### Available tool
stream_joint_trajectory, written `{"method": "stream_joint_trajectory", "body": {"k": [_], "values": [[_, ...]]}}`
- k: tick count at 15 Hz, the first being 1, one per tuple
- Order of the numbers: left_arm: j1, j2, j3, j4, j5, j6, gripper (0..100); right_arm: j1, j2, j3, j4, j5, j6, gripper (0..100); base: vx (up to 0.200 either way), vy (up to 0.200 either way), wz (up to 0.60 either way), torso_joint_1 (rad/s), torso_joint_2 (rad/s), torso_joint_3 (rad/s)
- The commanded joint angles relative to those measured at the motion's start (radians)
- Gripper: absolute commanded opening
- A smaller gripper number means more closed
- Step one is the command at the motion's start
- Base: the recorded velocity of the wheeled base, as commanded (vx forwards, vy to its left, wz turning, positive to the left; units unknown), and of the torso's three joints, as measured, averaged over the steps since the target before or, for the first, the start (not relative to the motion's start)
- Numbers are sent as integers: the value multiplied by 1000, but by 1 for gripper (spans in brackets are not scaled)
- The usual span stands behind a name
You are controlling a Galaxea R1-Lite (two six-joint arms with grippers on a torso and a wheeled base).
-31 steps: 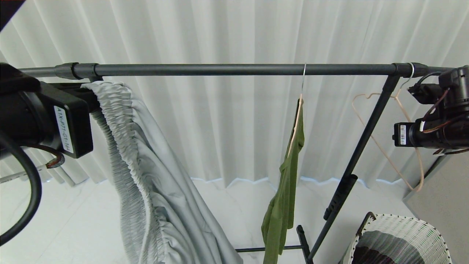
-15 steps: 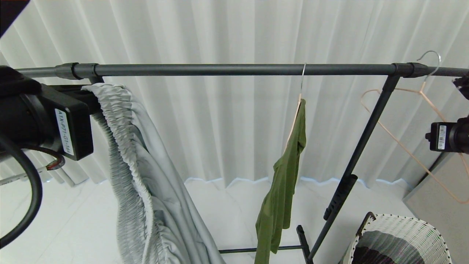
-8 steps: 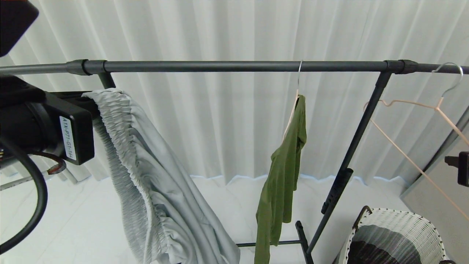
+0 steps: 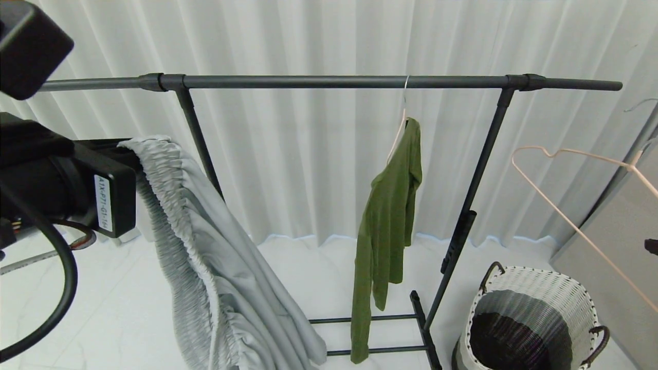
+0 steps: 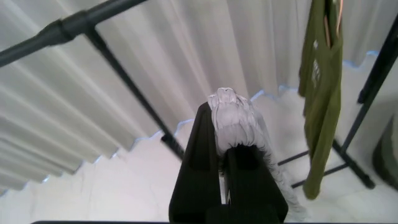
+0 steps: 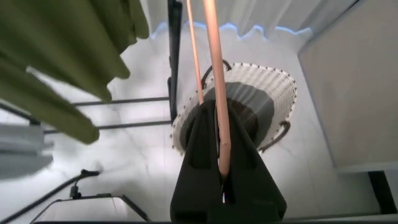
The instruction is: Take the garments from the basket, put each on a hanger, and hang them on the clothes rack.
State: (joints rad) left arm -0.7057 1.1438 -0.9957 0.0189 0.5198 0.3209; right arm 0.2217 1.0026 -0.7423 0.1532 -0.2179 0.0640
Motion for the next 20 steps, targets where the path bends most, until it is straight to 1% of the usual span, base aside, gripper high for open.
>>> {"method": "stream_joint_trajectory", "body": {"k": [1,3,4,5,7,8,10,12,13,15,18,19,20], "values": [[12,1,19,-1,0,10,0,62,-30,1,-3,2,2,0,-200,0,0,12,2,2],[11,-3,35,-1,-1,12,0,205,-48,0,-9,3,7,0,0,0,0,0,0,0],[11,-3,42,-1,-1,12,0,243,-50,0,-9,3,8,0,0,0,0,0,0,0],[11,-1,54,-1,0,14,0,357,-55,3,-9,9,14,0,0,0,0,0,0,0],[11,13,48,-1,5,21,0,502,-50,18,-12,12,48,0,0,0,0,0,0,0],[12,39,40,-1,20,21,0,591,-53,37,-24,12,74,0,0,0,0,0,0,0],[20,96,5,1,49,18,0,736,-61,72,-47,12,103,0,0,0,0,0,0,0],[51,162,-41,1,48,6,0,863,-64,86,-55,12,126,0,0,0,0,0,0,0],[51,192,-66,1,48,-23,0,915,-59,87,-57,12,135,0,0,0,0,0,0,0],[51,255,-124,3,51,-111,0,972,-36,89,-73,12,145,0,0,0,0,0,0,0],[48,298,-170,4,49,-151,0,1019,-5,87,-104,12,145,0,0,0,0,0,0,0],[43,323,-198,4,48,-192,0,1030,14,87,-119,12,145,0,0,0,0,0,0,0],[43,338,-215,4,49,-215,0,1035,31,87,-139,12,145,0,0,0,0,0,0,0]]}}
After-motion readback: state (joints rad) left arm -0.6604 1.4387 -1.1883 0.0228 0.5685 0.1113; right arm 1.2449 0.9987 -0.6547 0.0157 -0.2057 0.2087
